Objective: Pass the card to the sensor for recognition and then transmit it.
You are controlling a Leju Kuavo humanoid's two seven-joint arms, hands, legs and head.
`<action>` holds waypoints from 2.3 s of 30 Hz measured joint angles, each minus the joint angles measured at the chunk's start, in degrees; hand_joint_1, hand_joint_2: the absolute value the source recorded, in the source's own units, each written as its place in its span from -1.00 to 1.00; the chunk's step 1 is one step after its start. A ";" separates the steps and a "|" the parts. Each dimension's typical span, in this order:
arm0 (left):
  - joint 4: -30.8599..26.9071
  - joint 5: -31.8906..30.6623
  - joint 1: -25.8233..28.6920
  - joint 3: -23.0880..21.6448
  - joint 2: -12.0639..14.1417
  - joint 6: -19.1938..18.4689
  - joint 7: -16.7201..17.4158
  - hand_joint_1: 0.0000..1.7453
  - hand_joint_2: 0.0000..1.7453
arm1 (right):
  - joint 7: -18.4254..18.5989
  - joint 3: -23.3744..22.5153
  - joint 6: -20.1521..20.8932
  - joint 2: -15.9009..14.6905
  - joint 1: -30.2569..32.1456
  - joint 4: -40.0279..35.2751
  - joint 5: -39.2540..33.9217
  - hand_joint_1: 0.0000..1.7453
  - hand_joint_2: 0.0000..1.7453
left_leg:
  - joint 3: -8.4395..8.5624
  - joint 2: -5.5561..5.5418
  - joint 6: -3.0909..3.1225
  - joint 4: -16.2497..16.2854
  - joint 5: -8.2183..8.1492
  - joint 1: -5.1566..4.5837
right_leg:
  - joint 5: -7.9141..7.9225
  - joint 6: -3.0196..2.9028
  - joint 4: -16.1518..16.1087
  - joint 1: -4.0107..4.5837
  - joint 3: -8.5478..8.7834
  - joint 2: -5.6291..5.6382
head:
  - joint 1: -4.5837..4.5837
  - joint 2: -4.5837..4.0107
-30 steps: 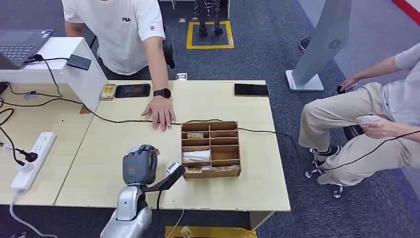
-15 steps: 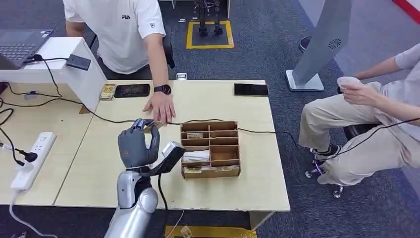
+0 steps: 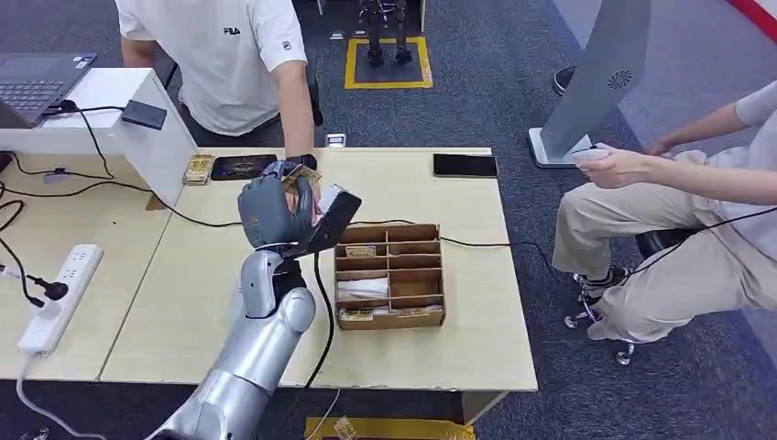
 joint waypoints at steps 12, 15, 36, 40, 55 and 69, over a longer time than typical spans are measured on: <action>7.06 -0.37 -4.87 7.39 1.86 0.02 1.26 1.00 1.00 | 0.76 0.76 -1.03 0.02 1.03 0.59 -1.09 -1.00 -1.00 | -0.05 -0.01 -0.01 -0.01 -0.01 0.01 | -0.02 0.00 0.00 0.01 -0.04 0.00 | 0.02 0.00; 7.25 -0.50 -4.93 11.00 1.86 0.02 0.15 1.00 1.00 | 0.83 0.85 -1.09 0.02 1.10 0.66 -1.53 -1.00 -1.00 | -0.05 0.00 -0.01 -0.01 -0.01 0.01 | -0.02 0.00 0.00 0.00 -0.04 0.01 | 0.02 0.00; 8.85 -0.22 -4.92 19.58 1.35 0.02 -4.83 -1.00 1.00 | 0.83 1.62 -2.01 0.13 0.99 0.92 -1.75 -1.00 -1.00 | -0.07 -0.03 -0.01 -0.01 -0.01 0.00 | -0.01 0.00 0.00 0.00 -0.04 -0.01 | 0.02 0.00; 8.43 4.45 -4.55 21.31 0.33 0.02 -9.93 -1.00 1.00 | 0.83 1.62 -2.08 0.13 1.23 0.92 -2.01 -1.00 -1.00 | -0.08 -0.03 -0.01 -0.01 -0.01 0.00 | -0.01 0.00 0.00 0.00 -0.04 -0.01 | 0.02 0.00; -5.24 20.36 3.81 22.12 -5.46 0.02 -23.13 -1.00 -1.00 | 0.55 1.62 -3.26 0.31 2.68 0.87 -2.86 -1.00 -1.00 | -0.07 -0.01 -0.01 -0.01 -0.03 0.00 | -0.05 0.03 0.00 0.00 -0.07 0.01 | 0.00 0.00; -27.33 43.46 16.85 9.15 -2.00 -0.11 -30.56 -1.00 1.00 | 1.68 -0.11 -1.64 3.35 5.50 -3.89 -2.71 -1.00 -1.00 | -0.13 -0.03 0.00 -0.02 -0.05 0.02 | -0.08 0.03 0.00 0.01 -0.11 0.00 | 0.00 0.00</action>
